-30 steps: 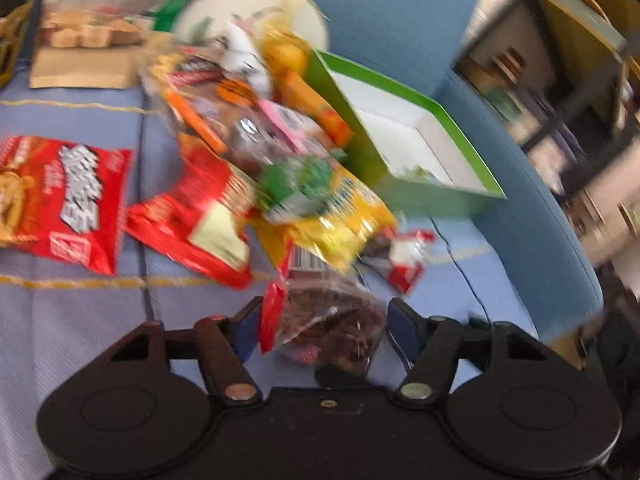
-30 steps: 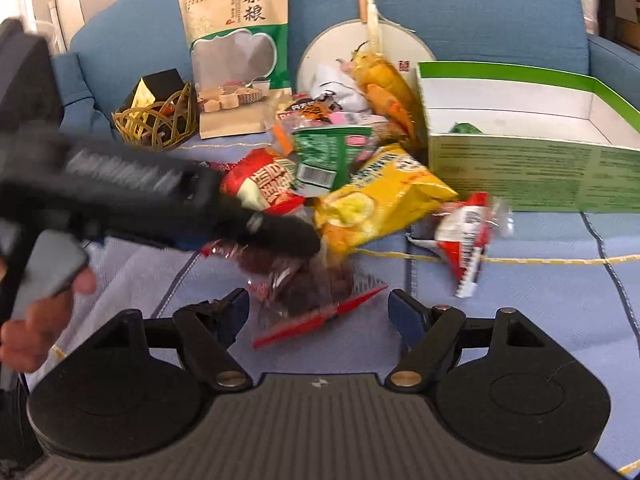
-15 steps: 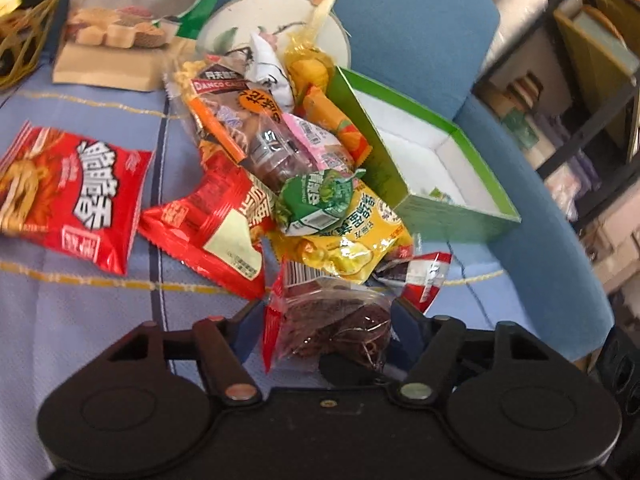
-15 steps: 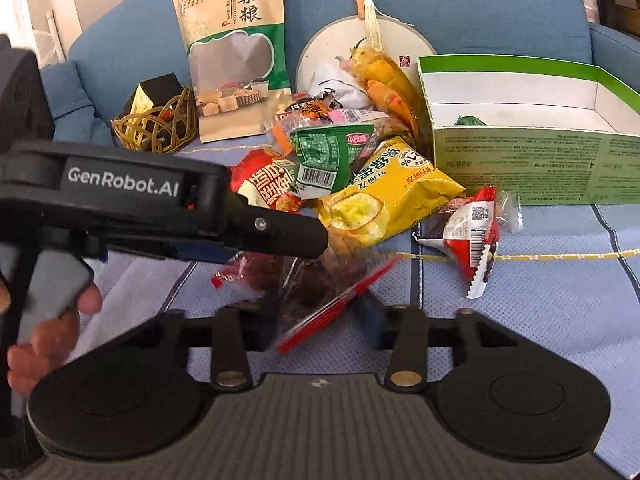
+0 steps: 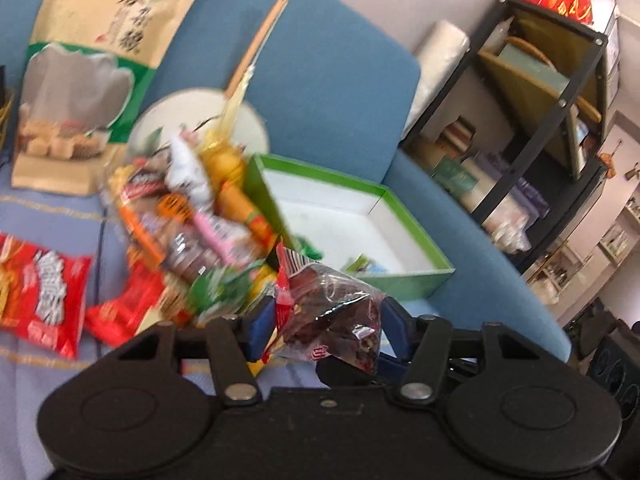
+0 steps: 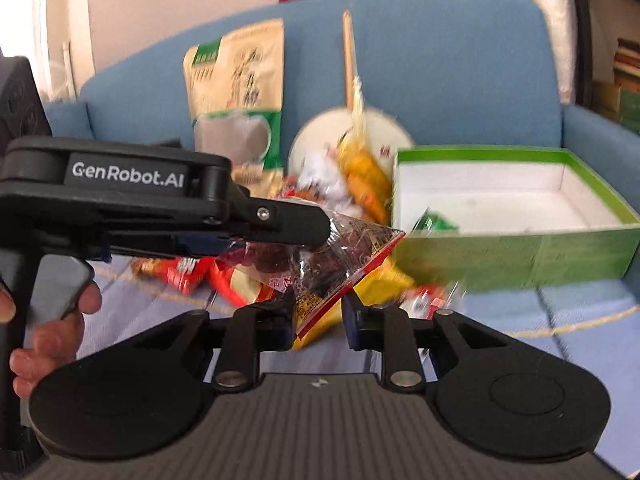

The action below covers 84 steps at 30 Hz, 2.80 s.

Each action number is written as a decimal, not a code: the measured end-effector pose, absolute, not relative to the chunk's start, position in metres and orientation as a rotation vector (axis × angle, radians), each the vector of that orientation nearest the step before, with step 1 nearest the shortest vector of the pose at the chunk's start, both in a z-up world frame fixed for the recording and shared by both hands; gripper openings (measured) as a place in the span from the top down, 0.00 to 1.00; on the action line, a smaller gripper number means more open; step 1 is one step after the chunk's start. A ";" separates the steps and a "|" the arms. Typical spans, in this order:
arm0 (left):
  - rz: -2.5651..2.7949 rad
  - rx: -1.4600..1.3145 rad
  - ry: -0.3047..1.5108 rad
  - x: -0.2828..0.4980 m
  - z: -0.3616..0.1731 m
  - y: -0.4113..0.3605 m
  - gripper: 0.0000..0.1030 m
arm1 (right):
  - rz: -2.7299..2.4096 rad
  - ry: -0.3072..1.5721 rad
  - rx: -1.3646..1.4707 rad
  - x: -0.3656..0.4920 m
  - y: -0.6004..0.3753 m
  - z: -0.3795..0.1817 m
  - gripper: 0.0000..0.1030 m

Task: Organize snacks
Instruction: 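Drop the dried-meat packet into the white box with the left tool, then grasp the red chip bag with the left tool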

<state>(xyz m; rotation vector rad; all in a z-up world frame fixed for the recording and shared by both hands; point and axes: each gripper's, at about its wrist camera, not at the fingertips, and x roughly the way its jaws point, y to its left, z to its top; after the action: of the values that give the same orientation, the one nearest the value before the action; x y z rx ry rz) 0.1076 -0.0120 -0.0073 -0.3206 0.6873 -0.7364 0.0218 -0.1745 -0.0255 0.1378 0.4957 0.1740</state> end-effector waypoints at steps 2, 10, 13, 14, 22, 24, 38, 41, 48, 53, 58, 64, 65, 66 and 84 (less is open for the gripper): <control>-0.755 -0.305 0.668 0.114 -0.001 -0.022 0.33 | 0.158 0.476 0.139 0.027 -0.184 -0.021 0.60; -0.815 -0.297 0.671 0.152 0.000 -0.067 0.33 | 0.076 0.445 0.142 0.054 -0.222 -0.022 0.60; -0.828 -0.284 0.676 0.164 -0.003 -0.081 0.33 | 0.054 0.442 0.154 0.062 -0.235 -0.027 0.60; -0.831 -0.281 0.681 0.168 -0.004 -0.085 0.33 | 0.048 0.443 0.161 0.064 -0.238 -0.028 0.60; -0.825 -0.273 0.702 0.189 -0.012 -0.101 0.30 | 0.017 0.424 0.163 0.081 -0.253 -0.041 0.59; -0.796 -0.260 0.698 0.192 -0.013 -0.102 0.10 | 0.000 0.421 0.149 0.085 -0.253 -0.045 0.56; -0.657 -0.159 0.660 0.174 -0.006 -0.088 0.00 | -0.076 0.377 0.050 0.061 -0.237 -0.040 0.00; -0.648 -0.131 0.647 0.163 0.004 -0.078 0.00 | -0.055 0.374 0.070 0.043 -0.230 -0.038 0.00; -0.564 -0.090 0.641 0.127 0.012 -0.047 0.00 | 0.023 0.420 0.126 0.012 -0.208 -0.040 0.00; -0.508 -0.067 0.688 0.104 -0.010 -0.015 0.00 | 0.104 0.490 0.125 0.004 -0.190 -0.051 0.00; -0.379 -0.072 0.759 0.104 -0.034 0.023 0.00 | 0.189 0.529 0.100 0.005 -0.170 -0.057 0.00; -0.329 -0.092 0.727 0.123 -0.029 0.062 0.00 | 0.268 0.562 0.108 0.017 -0.144 -0.054 0.00; -0.323 -0.086 0.717 0.127 -0.027 0.066 0.00 | 0.275 0.565 0.105 0.020 -0.139 -0.052 0.00; -0.317 -0.080 0.708 0.134 -0.026 0.071 0.00 | 0.284 0.568 0.103 0.023 -0.134 -0.050 0.00; -0.377 -0.140 0.838 0.191 -0.066 0.129 0.35 | 0.509 0.711 0.238 0.099 -0.060 -0.060 0.00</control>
<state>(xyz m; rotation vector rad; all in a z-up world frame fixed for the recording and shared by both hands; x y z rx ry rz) 0.1909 0.1288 -0.0662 -0.1404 0.8383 -0.3768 0.0992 -0.0605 -0.0599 0.2379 0.7109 0.5087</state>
